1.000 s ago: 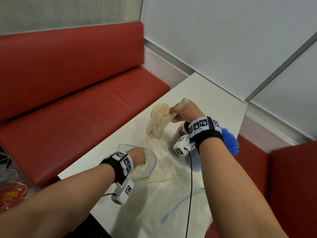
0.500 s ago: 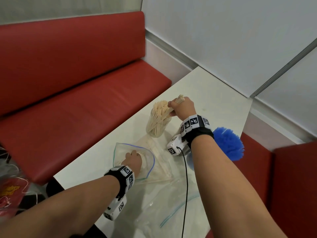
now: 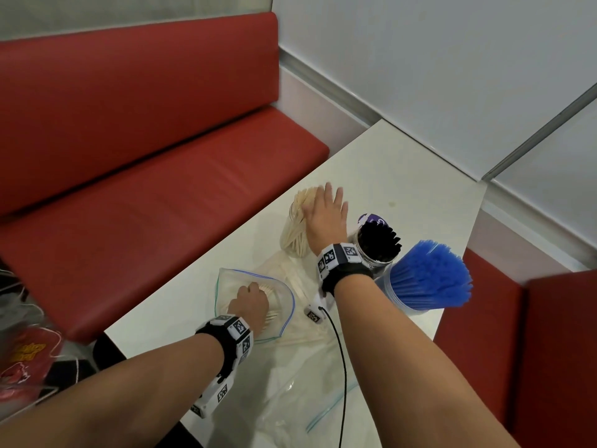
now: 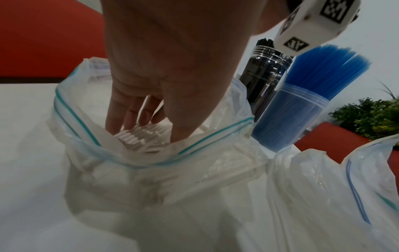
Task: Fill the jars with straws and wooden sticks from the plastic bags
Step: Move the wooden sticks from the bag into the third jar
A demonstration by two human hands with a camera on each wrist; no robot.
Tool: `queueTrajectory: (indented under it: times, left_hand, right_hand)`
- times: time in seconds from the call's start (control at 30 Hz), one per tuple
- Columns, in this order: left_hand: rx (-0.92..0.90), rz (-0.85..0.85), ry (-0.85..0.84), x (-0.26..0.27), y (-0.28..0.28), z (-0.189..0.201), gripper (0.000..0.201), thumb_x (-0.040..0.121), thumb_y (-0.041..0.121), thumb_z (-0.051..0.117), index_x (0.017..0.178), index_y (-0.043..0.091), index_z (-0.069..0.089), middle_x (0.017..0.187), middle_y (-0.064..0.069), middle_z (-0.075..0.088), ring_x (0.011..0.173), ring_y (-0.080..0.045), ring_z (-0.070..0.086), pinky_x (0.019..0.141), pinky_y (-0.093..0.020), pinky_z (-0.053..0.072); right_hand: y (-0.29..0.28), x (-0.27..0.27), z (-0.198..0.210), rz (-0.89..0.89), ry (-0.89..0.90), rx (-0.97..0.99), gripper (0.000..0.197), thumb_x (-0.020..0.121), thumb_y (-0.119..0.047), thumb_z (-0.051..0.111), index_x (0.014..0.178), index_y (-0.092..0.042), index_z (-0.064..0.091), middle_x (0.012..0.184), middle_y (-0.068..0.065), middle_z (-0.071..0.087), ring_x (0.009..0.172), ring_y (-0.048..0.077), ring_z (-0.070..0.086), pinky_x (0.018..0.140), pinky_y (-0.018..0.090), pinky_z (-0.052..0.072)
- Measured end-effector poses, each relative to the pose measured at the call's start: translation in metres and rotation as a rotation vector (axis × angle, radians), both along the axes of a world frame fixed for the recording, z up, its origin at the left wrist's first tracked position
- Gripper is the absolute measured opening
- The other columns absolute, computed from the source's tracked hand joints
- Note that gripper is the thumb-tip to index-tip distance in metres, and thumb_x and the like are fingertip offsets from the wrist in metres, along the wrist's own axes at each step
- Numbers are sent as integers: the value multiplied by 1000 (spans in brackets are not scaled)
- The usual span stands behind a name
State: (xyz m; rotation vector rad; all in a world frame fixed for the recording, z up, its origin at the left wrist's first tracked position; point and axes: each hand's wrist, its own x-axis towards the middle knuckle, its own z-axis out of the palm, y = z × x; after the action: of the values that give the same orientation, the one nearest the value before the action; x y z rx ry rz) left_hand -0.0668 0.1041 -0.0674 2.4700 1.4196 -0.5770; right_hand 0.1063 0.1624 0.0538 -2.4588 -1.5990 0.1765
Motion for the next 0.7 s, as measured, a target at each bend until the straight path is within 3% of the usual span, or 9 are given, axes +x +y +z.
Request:
queueTrajectory:
  times: [0.03, 0.1, 0.23, 0.37, 0.43, 0.5, 0.6, 0.7]
  left_hand:
    - [-1, 3, 0, -1, -2, 0, 35, 97, 17, 53, 130, 9, 45, 133, -7, 38, 120, -23, 42, 90, -31, 51]
    - [2, 6, 23, -4, -3, 1, 44, 94, 24, 60, 131, 8, 42, 132, -7, 38, 119, -23, 42, 90, -29, 51]
    - [38, -54, 30, -8, -1, 1, 33, 98, 12, 49, 130, 7, 43, 132, -9, 40, 118, -24, 44, 93, -29, 48]
    - [-30, -54, -29, -10, 6, 3, 30, 101, 7, 38, 129, 9, 45, 132, -9, 47, 123, -23, 49, 96, -33, 45]
    - [-85, -45, -47, -13, 9, 4, 29, 99, 5, 38, 125, 9, 51, 129, -8, 54, 119, -24, 55, 95, -33, 46]
    - [-127, -16, -43, -17, 12, 4, 29, 97, 2, 41, 122, 9, 54, 125, -8, 58, 116, -24, 59, 93, -32, 48]
    - [-184, 20, -27, -21, 18, 5, 29, 99, 7, 40, 125, 8, 53, 129, -9, 57, 118, -25, 58, 96, -31, 46]
    - [-201, 14, -2, -22, 19, 8, 30, 101, 16, 41, 126, 8, 54, 130, -9, 57, 120, -25, 56, 97, -30, 44]
  right_hand:
    - [-3, -1, -10, 5, -5, -129, 62, 111, -38, 24, 161, -7, 5, 170, 11, -1, 156, 32, -7, 125, 50, 2]
    - [-5, -2, -19, 10, 18, -152, 69, 109, -42, 28, 160, -7, -3, 169, 12, -7, 155, 33, -11, 125, 51, 0]
    - [0, -6, -12, 8, 13, 175, 70, 107, -34, 36, 161, -18, -7, 169, 10, -9, 155, 36, -10, 124, 50, -2]
    - [-7, -9, -19, 134, -58, -114, 68, 109, -36, 29, 160, -16, -12, 169, 6, -15, 155, 31, -14, 124, 55, -3]
    - [-12, -9, -16, 81, 33, -78, 69, 109, -38, 30, 161, -18, -10, 169, 7, -14, 155, 32, -14, 125, 53, -5]
    - [-17, -13, -7, 44, 115, 173, 65, 108, -31, 37, 162, -22, 3, 169, 12, -2, 155, 35, -5, 126, 50, -1]
    - [-31, -27, 0, 67, 285, 485, 57, 102, -13, 46, 157, -17, 32, 160, 15, 33, 149, 29, 26, 124, 39, 20]
    - [-49, -52, -1, 176, 521, 364, 43, 97, -6, 46, 136, -17, 61, 129, 5, 66, 119, 15, 58, 107, 36, 44]
